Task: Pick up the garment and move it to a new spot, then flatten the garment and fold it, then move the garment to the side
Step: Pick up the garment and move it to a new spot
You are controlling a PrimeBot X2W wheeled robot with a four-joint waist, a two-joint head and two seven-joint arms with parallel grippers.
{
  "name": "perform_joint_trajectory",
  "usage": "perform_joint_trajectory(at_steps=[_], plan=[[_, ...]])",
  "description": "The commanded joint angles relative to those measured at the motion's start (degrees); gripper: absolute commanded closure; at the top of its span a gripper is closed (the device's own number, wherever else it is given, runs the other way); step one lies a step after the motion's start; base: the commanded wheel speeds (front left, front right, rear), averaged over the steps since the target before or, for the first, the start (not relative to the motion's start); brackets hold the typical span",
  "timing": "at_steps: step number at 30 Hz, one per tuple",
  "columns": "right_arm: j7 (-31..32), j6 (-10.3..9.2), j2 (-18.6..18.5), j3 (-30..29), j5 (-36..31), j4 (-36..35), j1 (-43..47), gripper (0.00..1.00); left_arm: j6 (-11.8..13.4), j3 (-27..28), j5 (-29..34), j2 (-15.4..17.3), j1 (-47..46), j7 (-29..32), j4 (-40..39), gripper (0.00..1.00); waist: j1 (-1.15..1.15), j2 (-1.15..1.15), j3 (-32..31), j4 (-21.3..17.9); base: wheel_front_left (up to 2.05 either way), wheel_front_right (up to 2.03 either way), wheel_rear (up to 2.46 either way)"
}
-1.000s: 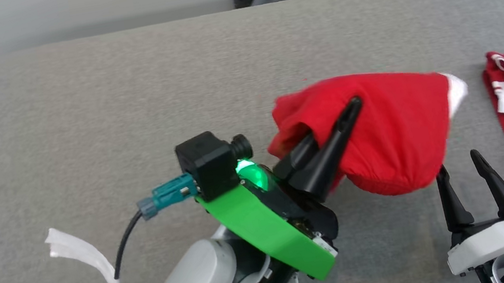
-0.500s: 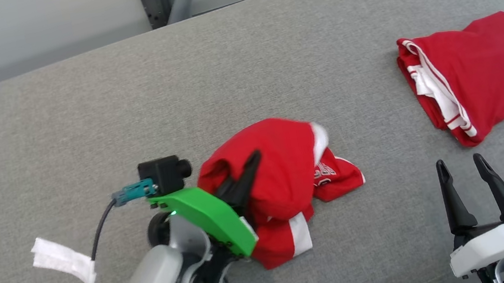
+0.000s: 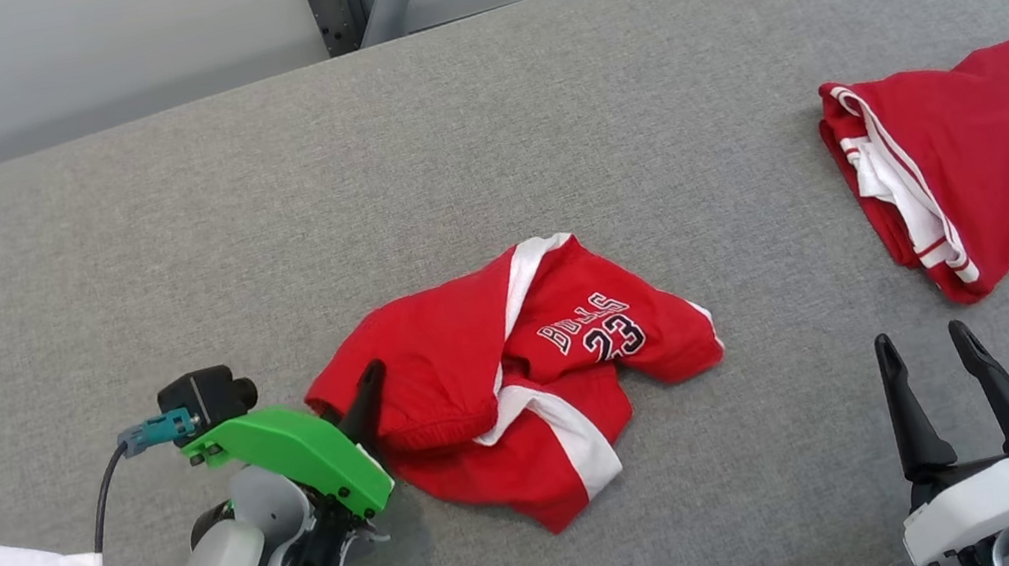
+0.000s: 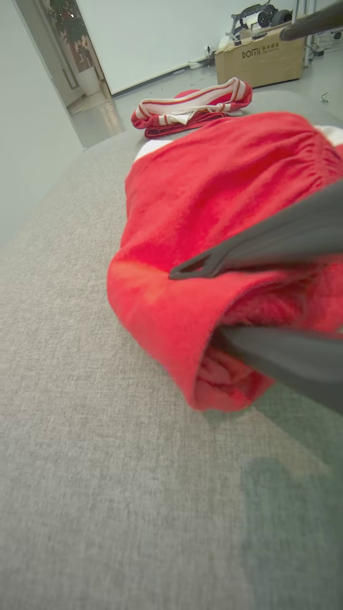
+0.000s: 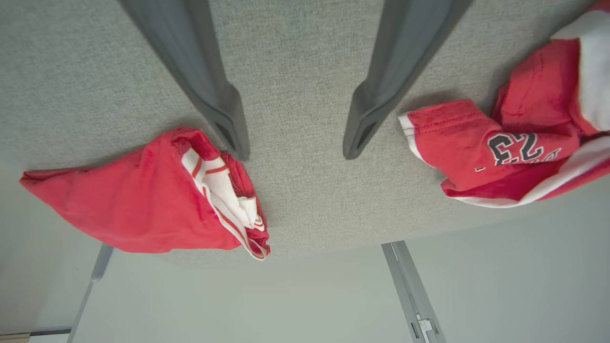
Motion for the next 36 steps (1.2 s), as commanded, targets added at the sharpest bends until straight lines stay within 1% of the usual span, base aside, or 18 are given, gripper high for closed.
perform_joint_trajectory(at_steps=[1,2,3,8,11,15,18,21,26,30,32,33,36], plan=[[0.00,-0.06,-0.19,-0.08,-0.35,0.15,0.20,0.00,-0.34,0.18,-0.37,-0.30,-0.57,-0.32,0.44,0.53,0.00,0.00,-0.27,0.55,0.00,0.00,0.00],[0.00,-0.06,-0.20,-0.08,-0.40,0.20,0.10,0.00,-0.63,0.09,-0.21,-0.54,-0.75,-0.69,0.99,0.18,0.00,0.00,-0.33,0.81,0.00,0.00,0.00],[0.00,-0.06,-0.20,-0.16,-0.43,0.21,0.09,0.00,-0.98,-0.13,0.17,-0.69,-0.97,-1.15,1.50,0.00,0.00,0.00,-0.42,1.11,0.00,0.00,0.00],[0.00,-0.06,-0.20,-0.41,-0.75,0.25,0.48,0.00,-2.31,-2.91,4.86,0.01,-1.52,-4.93,2.40,0.00,0.00,0.00,-0.85,2.18,0.00,0.00,0.00],[0.00,-0.06,-0.20,-0.72,-1.04,0.42,1.24,0.00,-2.40,-5.26,9.14,0.73,-0.99,-8.36,1.45,0.00,0.00,0.00,-1.86,2.71,0.00,0.00,0.00],[0.00,-0.06,-0.20,-1.74,-1.37,0.53,2.52,0.00,-1.01,-8.30,14.64,2.36,1.75,-12.62,-1.60,0.00,0.00,0.00,-3.98,3.46,0.00,0.00,0.00],[0.00,-0.06,-0.19,-2.56,-1.61,0.31,3.27,0.00,1.12,-9.57,17.90,3.99,4.38,-15.59,-4.81,0.00,0.00,0.00,-4.88,4.04,0.00,0.00,0.00],[0.00,-0.06,-0.19,-3.04,-1.64,0.13,3.83,0.00,3.70,-10.06,19.78,5.32,7.68,-17.51,-7.86,0.00,0.00,0.00,-5.83,4.88,0.00,0.00,0.00],[0.00,-0.06,-0.19,-3.80,-1.82,-0.22,5.12,0.00,8.04,-8.95,23.07,7.03,12.84,-20.16,-13.25,0.00,0.00,0.00,-7.40,6.90,0.00,0.00,0.00],[0.00,-0.06,-0.20,-4.21,-2.03,-0.95,5.98,0.00,11.04,-6.11,26.95,7.49,17.34,-20.90,-17.51,0.00,0.00,0.00,-8.55,8.59,0.00,0.00,0.00],[0.00,-0.06,-0.20,-4.27,-2.15,-1.44,6.29,0.00,11.50,-2.64,28.01,6.60,20.13,-20.88,-20.49,0.00,0.00,0.00,-9.10,9.41,0.00,0.00,0.00],[0.00,-0.06,-0.20,-4.28,-2.33,-1.66,6.31,0.00,11.46,-1.23,29.01,6.77,21.47,-20.88,-21.63,0.00,0.00,0.00,-9.32,9.87,0.00,0.00,0.00],[0.00,-0.06,-0.21,-4.67,-3.02,-2.05,7.09,0.00,10.51,3.18,31.66,6.32,25.47,-20.88,-24.07,0.00,0.00,0.00,-9.97,11.27,0.00,0.00,0.00]])
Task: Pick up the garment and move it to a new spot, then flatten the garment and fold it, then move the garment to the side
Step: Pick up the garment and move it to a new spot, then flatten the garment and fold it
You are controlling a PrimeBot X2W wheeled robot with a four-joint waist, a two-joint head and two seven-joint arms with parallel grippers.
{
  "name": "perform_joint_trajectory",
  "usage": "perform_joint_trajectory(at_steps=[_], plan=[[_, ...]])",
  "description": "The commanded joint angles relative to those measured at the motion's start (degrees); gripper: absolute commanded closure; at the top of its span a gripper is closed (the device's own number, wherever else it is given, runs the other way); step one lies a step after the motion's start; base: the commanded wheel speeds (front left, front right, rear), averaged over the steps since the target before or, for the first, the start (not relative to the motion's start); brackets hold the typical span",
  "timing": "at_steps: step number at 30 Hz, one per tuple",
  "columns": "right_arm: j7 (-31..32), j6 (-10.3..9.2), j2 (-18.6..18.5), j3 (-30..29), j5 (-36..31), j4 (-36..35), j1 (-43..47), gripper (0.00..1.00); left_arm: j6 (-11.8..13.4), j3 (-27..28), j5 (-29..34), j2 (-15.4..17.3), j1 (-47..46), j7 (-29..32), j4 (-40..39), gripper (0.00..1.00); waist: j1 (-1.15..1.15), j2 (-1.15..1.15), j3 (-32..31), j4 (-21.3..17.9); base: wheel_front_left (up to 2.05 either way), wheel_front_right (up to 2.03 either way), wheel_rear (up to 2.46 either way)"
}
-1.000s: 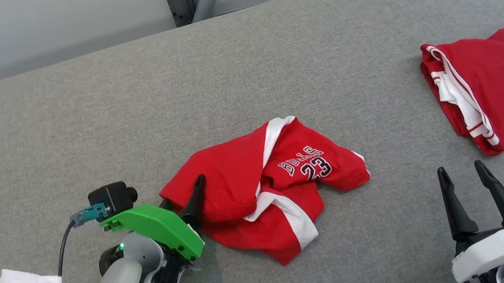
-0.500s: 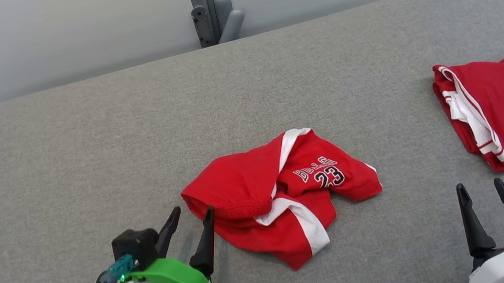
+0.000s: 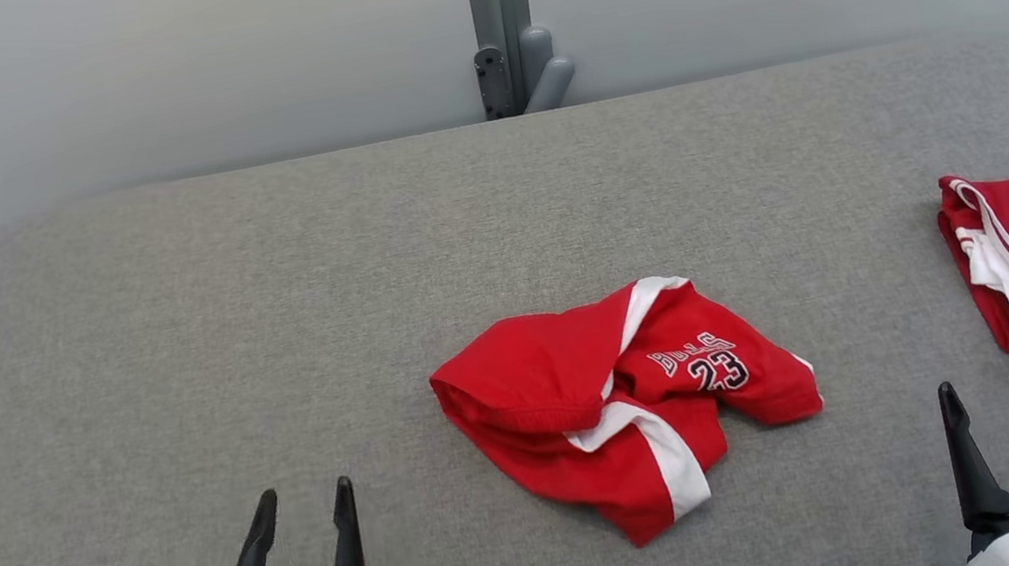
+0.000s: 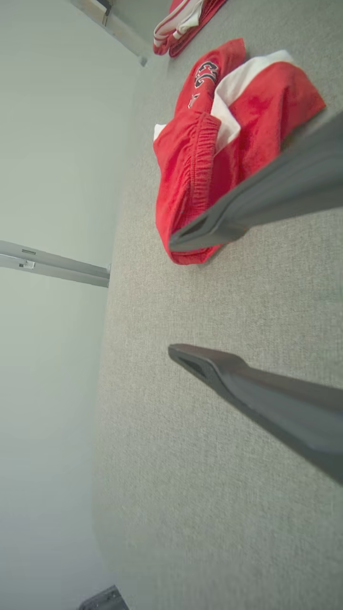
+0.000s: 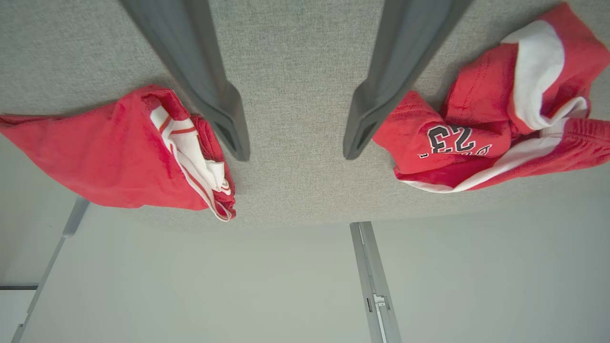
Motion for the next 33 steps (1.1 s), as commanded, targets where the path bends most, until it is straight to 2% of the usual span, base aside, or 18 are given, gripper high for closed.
perform_joint_trajectory(at_steps=[1,7,14,21,33], plan=[[0.00,-0.06,-0.21,-0.21,-0.60,-0.32,1.12,0.00,-0.92,2.38,2.29,0.04,2.65,-0.12,-1.05,0.00,0.00,0.00,-1.37,2.03,0.00,0.00,0.00],[0.00,-0.06,-0.22,-0.93,-1.36,-0.62,1.31,0.00,-3.93,7.68,7.51,-0.70,7.27,-0.13,-1.26,0.00,0.00,0.00,-2.46,3.45,0.00,0.00,0.00],[0.00,-0.06,-0.23,-0.58,-1.74,-0.73,2.14,0.00,-8.76,15.39,12.99,-4.63,12.56,-0.14,-0.26,0.00,0.00,0.00,-3.91,3.60,0.00,0.00,0.00],[0.00,-0.06,-0.22,-0.65,-2.22,-0.73,2.18,0.00,-13.49,20.84,17.43,-8.66,14.01,-0.15,1.13,0.00,0.00,0.00,-4.26,3.17,0.00,0.00,0.00],[0.00,-0.06,-0.23,-0.46,-2.07,-0.34,2.28,0.00,-16.51,25.27,21.71,-12.19,13.78,-0.15,1.85,0.00,0.00,0.00,-4.18,2.61,0.00,0.00,0.00]])
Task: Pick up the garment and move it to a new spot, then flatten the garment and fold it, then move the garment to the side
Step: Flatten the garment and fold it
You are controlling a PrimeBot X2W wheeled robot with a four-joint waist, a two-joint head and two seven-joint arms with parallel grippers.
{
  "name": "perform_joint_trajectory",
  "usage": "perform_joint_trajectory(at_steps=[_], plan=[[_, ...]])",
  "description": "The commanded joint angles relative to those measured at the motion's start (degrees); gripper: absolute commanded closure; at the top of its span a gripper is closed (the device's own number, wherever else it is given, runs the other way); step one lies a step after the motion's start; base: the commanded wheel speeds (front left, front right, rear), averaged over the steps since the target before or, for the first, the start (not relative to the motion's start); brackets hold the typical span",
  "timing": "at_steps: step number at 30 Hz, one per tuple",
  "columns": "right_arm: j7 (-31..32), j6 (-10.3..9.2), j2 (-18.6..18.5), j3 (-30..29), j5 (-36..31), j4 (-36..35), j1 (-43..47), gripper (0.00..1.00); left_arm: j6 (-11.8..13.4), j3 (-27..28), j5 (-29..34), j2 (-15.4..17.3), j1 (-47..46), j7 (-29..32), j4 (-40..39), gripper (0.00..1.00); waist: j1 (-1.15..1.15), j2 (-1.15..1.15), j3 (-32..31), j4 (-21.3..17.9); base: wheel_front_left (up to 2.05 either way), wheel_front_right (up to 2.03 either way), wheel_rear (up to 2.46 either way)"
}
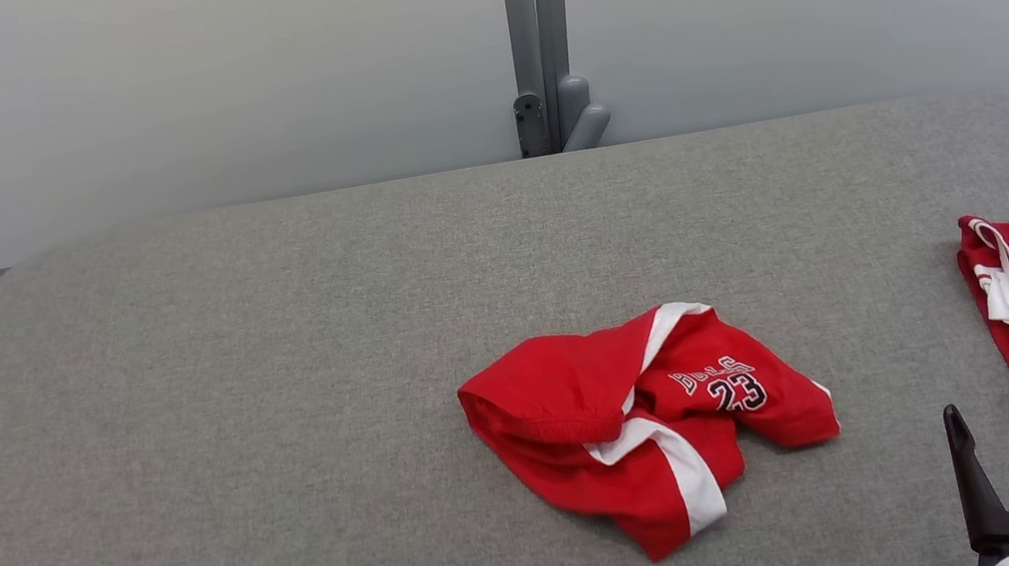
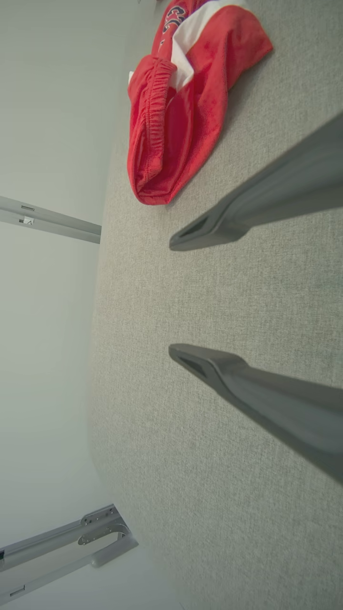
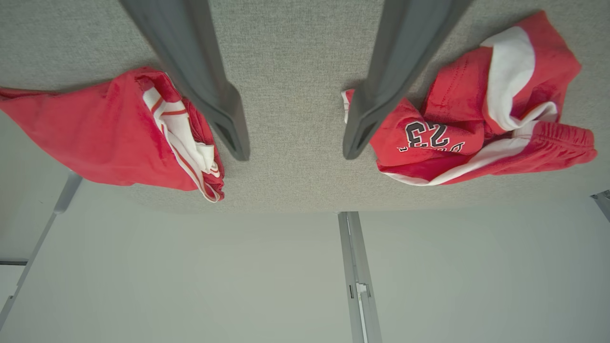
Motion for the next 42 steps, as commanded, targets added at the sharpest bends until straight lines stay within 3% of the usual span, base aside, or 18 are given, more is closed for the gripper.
perform_joint_trajectory(at_steps=[1,9,16,24,32,42], plan=[[0.00,-0.06,-0.22,0.03,-0.25,0.08,0.24,0.00,-0.37,0.20,0.75,-0.40,0.26,-0.15,-0.12,0.00,0.00,0.00,0.06,-0.03,0.00,0.00,0.00],[0.00,-0.06,-0.22,0.61,-0.22,-0.05,-0.70,0.00,-0.89,-2.00,0.17,-2.03,-2.49,-0.15,-0.87,0.00,0.00,0.00,1.24,-0.64,0.00,0.00,0.00],[0.00,-0.06,-0.21,1.62,-0.62,-0.44,-2.09,0.00,-0.94,-11.37,-2.77,-2.47,-7.56,-0.15,-0.01,0.00,0.00,0.00,3.53,-3.17,0.00,0.00,0.00],[0.00,-0.06,-0.22,2.22,0.06,-0.72,-3.97,0.00,-0.95,-24.71,-12.67,-2.47,-16.13,5.18,4.88,0.00,0.00,0.00,8.36,-7.02,0.00,0.00,0.00],[0.00,-0.06,-0.22,2.33,0.86,-0.85,-6.00,0.00,1.67,-29.85,-19.13,-2.48,-22.61,12.07,10.18,0.00,0.00,0.00,11.78,-10.14,0.00,0.00,0.00],[0.00,-0.07,-0.21,1.33,1.24,-1.00,-6.32,0.00,4.19,-30.54,-18.78,-2.49,-25.00,9.24,11.27,0.00,0.00,0.00,12.51,-10.36,0.00,0.00,0.00]])
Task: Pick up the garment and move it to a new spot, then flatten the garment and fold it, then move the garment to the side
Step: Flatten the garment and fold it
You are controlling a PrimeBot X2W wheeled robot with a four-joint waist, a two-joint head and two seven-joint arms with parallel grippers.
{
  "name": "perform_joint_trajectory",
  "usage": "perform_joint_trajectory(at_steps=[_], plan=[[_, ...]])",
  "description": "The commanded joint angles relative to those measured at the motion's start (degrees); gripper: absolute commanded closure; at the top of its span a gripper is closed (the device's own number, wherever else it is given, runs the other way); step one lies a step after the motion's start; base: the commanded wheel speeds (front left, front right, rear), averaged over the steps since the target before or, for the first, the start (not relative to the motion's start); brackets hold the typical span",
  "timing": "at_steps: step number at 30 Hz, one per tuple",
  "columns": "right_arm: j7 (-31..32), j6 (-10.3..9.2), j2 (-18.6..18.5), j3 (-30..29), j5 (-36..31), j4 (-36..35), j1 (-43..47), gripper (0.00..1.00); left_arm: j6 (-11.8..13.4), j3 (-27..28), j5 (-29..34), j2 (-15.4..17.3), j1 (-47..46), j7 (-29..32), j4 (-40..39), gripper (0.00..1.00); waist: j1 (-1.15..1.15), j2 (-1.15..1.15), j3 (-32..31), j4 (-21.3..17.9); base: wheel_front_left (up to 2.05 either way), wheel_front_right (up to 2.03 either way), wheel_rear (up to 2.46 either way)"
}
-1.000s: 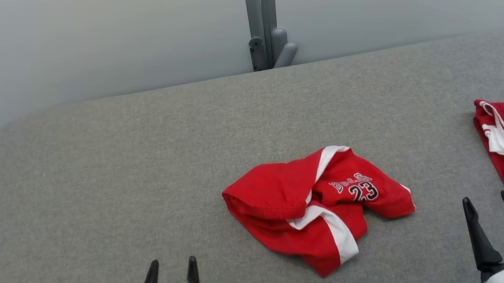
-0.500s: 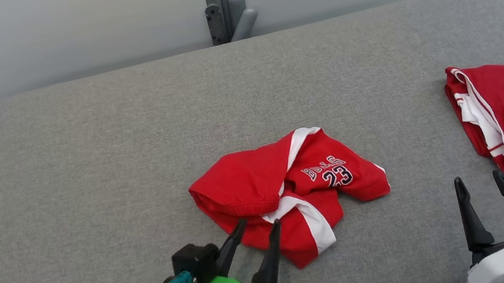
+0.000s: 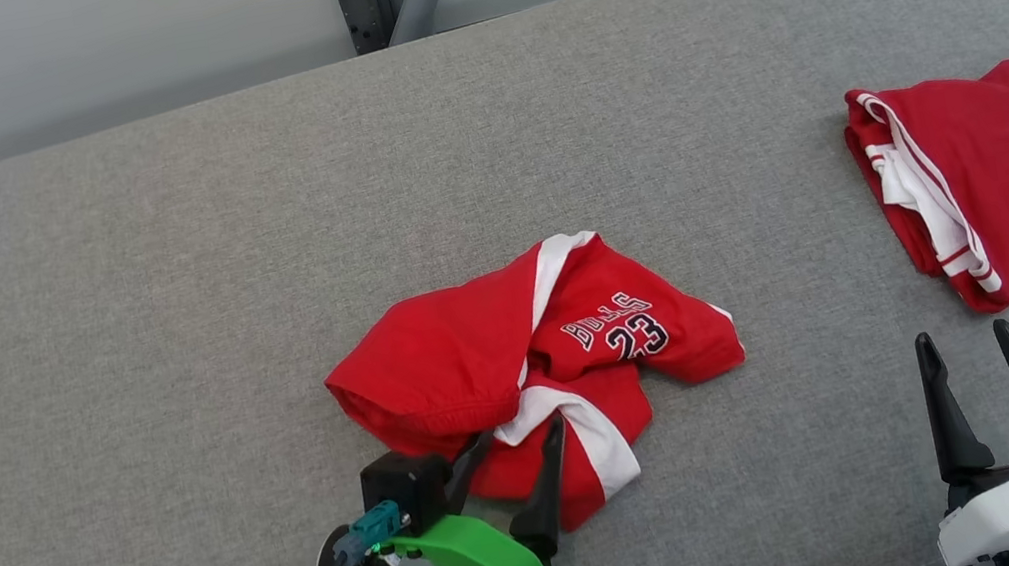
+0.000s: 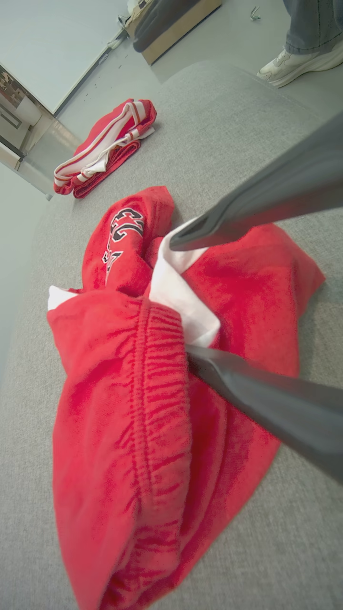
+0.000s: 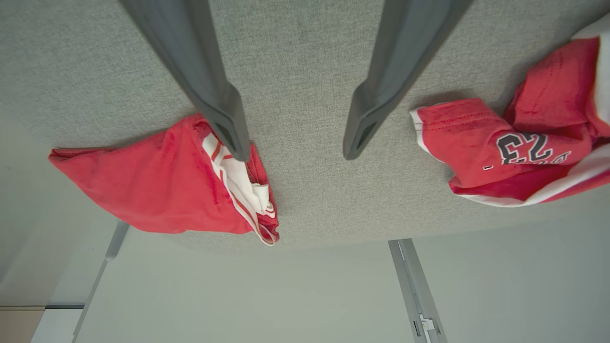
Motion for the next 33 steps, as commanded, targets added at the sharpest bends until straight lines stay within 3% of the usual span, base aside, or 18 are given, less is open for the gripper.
perform_joint_trajectory(at_steps=[1,13,33], plan=[[0.00,-0.07,-0.20,-0.19,0.24,-0.10,-0.58,0.00,0.46,-0.01,0.40,0.27,-0.94,-0.55,-0.56,0.00,0.00,0.00,-0.03,0.27,0.00,0.00,0.00],[0.00,-0.07,-0.20,0.42,0.52,0.15,-1.40,0.00,2.20,-1.10,2.00,0.84,-2.12,-0.46,-4.35,0.00,0.00,0.00,0.31,1.42,0.00,0.00,0.00],[0.00,-0.07,-0.20,0.97,0.93,0.73,-2.27,0.00,2.76,-2.01,5.05,0.69,-9.41,-5.20,6.55,0.00,0.00,0.00,1.24,-0.75,0.00,0.00,0.00]])
